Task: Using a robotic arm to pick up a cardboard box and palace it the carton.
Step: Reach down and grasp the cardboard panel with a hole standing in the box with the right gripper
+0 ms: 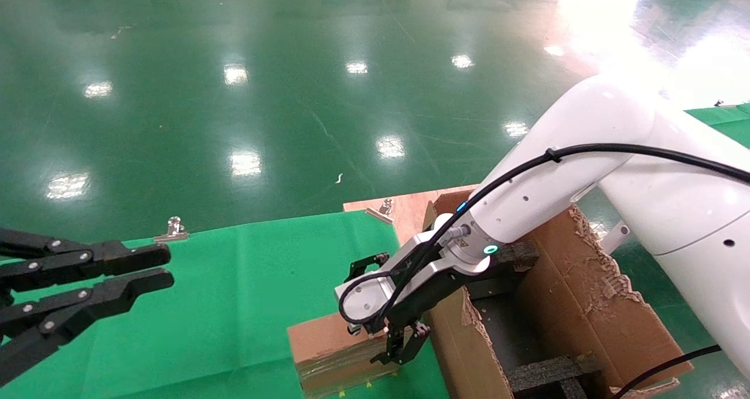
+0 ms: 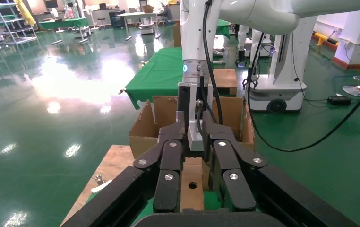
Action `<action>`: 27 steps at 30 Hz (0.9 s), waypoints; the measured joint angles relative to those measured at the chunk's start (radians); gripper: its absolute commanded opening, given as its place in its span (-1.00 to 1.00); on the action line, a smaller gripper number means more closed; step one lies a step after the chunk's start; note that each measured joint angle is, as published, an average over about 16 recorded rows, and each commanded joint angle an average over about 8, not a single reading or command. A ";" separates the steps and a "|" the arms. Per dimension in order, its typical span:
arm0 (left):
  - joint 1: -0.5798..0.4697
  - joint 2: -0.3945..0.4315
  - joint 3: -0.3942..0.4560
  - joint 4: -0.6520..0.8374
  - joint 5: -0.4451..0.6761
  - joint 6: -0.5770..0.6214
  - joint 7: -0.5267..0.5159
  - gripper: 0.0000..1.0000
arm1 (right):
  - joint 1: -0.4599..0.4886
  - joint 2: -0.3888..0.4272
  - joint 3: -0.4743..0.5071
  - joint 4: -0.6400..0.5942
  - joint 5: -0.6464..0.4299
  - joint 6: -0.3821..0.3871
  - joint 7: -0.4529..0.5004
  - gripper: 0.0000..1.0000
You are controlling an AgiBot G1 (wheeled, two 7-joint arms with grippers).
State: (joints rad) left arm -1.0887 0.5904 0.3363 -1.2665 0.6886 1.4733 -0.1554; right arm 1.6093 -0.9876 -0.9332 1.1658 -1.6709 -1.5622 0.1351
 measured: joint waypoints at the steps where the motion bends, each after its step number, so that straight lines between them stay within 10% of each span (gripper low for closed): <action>1: 0.000 0.000 0.000 0.000 0.000 0.000 0.000 1.00 | -0.001 0.000 0.001 0.000 0.001 0.000 0.000 -1.00; 27: 0.000 0.000 0.000 0.000 0.000 0.000 0.000 1.00 | -0.008 0.004 0.011 -0.002 0.010 0.001 0.003 -1.00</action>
State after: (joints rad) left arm -1.0888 0.5904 0.3364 -1.2665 0.6886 1.4733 -0.1554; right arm 1.6014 -0.9833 -0.9218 1.1637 -1.6613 -1.5608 0.1382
